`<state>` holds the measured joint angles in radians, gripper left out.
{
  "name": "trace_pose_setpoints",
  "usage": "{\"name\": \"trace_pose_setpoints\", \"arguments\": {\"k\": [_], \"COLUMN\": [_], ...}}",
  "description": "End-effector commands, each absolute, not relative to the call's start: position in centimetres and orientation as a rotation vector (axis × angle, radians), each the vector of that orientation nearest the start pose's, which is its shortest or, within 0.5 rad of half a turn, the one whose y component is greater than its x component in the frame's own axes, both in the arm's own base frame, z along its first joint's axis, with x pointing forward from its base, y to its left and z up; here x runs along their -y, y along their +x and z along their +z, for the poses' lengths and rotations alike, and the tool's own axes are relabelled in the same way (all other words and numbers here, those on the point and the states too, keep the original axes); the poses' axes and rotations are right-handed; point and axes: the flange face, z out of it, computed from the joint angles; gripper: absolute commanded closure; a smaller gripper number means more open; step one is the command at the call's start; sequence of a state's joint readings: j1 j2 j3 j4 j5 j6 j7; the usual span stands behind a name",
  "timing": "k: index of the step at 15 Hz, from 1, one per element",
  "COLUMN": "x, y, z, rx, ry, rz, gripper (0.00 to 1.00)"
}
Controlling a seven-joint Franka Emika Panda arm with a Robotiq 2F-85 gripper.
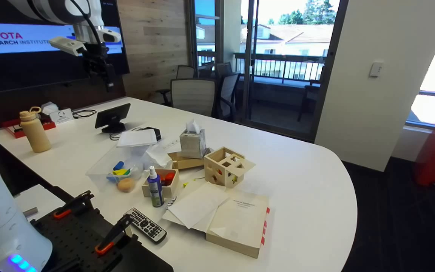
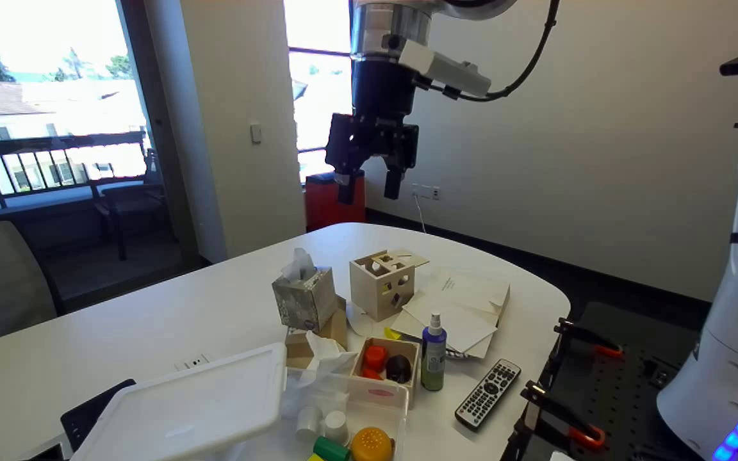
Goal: Close the book and push the paper into it
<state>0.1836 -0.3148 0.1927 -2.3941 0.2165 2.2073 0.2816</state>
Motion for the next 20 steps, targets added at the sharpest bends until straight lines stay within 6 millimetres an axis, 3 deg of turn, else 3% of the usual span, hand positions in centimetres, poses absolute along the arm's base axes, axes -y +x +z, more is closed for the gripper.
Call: {"name": "trace_pose_setpoints", "arguments": {"k": [1, 5, 10, 15, 20], "x": [-15.2, -10.9, -7.2, -4.2, -1.2], "y": [46.9, 51.0, 53.8, 54.1, 53.1], "z": [42.1, 37.3, 31.5, 25.6, 19.7], "rx": [-0.220, -0.426, -0.743, -1.007, -1.040], "ry": [-3.097, -3.286, -3.513, -3.580, -3.549], "rz": [-0.258, -0.356, -0.386, -0.109, 0.079], "gripper": [0.00, 0.00, 0.00, 0.00, 0.00]}}
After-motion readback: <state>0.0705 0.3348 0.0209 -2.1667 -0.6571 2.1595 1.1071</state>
